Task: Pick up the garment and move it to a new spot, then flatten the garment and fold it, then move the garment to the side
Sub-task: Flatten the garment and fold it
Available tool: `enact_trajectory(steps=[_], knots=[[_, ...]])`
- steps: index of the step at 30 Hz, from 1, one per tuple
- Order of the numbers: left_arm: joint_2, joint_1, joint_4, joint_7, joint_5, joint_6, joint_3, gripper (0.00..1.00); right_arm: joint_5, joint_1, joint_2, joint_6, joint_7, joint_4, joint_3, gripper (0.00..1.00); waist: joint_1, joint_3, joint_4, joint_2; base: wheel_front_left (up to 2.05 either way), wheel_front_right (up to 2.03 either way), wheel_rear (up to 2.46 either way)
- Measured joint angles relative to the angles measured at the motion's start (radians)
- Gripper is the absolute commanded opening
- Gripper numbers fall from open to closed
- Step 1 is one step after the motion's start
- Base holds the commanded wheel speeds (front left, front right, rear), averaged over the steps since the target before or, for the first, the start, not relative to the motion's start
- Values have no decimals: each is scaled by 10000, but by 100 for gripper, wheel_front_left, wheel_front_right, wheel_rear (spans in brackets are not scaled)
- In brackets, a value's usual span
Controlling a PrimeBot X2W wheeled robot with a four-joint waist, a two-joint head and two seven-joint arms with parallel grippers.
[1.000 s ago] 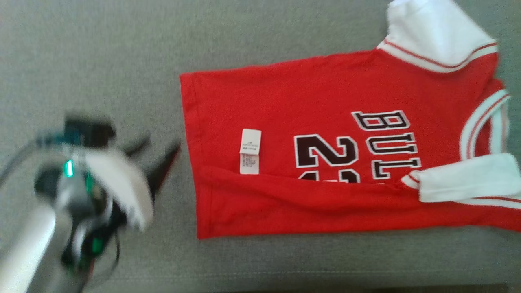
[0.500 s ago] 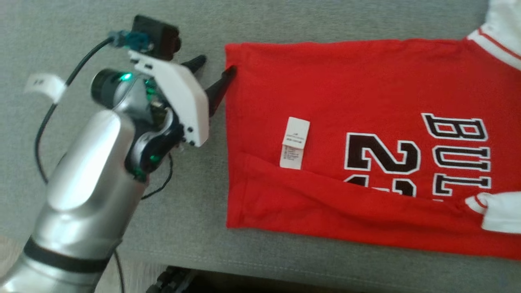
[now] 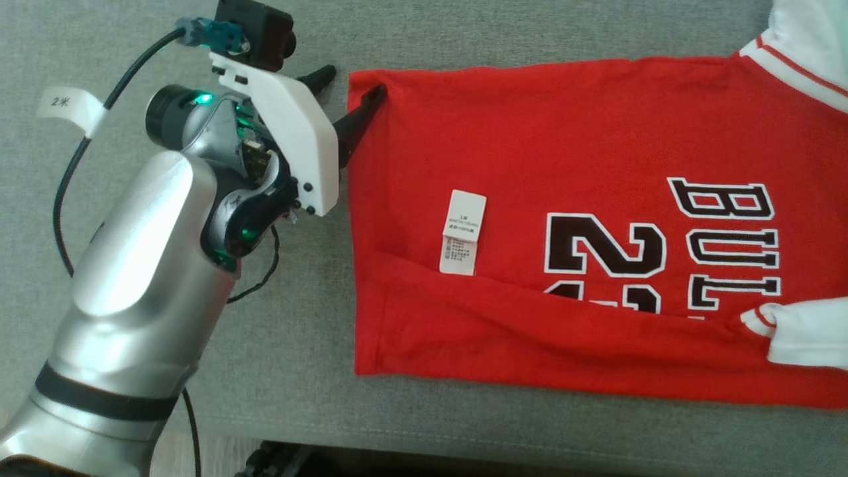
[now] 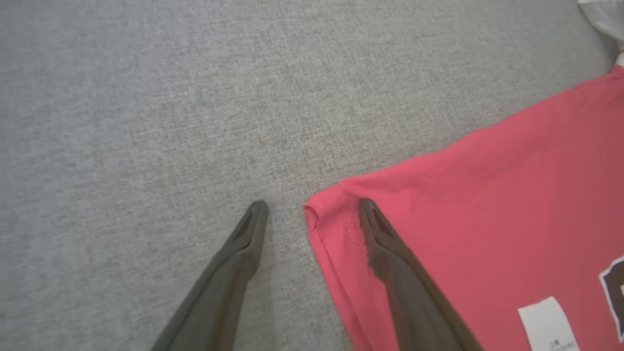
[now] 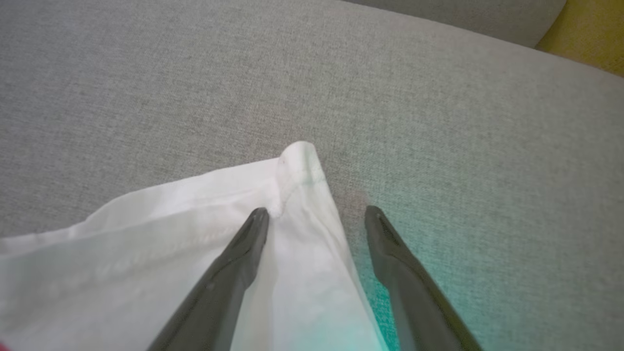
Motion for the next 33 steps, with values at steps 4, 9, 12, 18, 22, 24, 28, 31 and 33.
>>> enact_trajectory(steps=[4, 9, 12, 18, 22, 24, 28, 31, 33], knots=[[17, -3, -59, 182, -84, -4, -31, 100, 73, -30, 0, 0, -58, 107, 150, 100, 0, -36, -100, 0, 0, 0, 0], [67, -58, 59, 69, -77, -4, -63, 0, 186, -33, 136, 0, -1064, 284, 347, 0, 0, -65, -243, 0, 0, 0, 0], [46, -57, 138, -128, -73, 4, -50, 0, 138, -91, 299, 0, -1818, 470, 159, 0, 0, -114, -319, 0, 0, 0, 0], [171, 14, -42, -454, -140, 115, 180, 0, 192, -725, 313, 0, -2345, 685, -297, 0, 1, -283, -566, 0, 0, 0, 0], [437, 206, -591, -550, -337, 288, 443, 0, 637, -630, 261, 0, -2345, 487, -322, 0, 1, -449, -774, 0, 0, 0, 0], [495, 500, -955, -635, -426, 374, 606, 0, 911, -400, 238, 0, -2343, 132, -318, 0, 1, -525, -906, 0, 0, 0, 0], [752, 1441, -1891, -727, -713, 556, 790, 0, 1319, 641, -54, 0, -2343, -922, -150, 0, 0, -744, -1161, 0, 0, 0, 0], [1062, 2579, -2920, -825, -978, 828, 1051, 0, 1793, 2243, -121, 0, -2366, -2176, -414, 0, 0, -1092, -1374, 0, 0, 0, 0], [1208, 3208, -3419, -897, -1051, 989, 1181, 0, 1833, 3169, -148, 0, -2332, -2884, -614, 0, 0, -1301, -1483, 0, 0, 0, 0]])
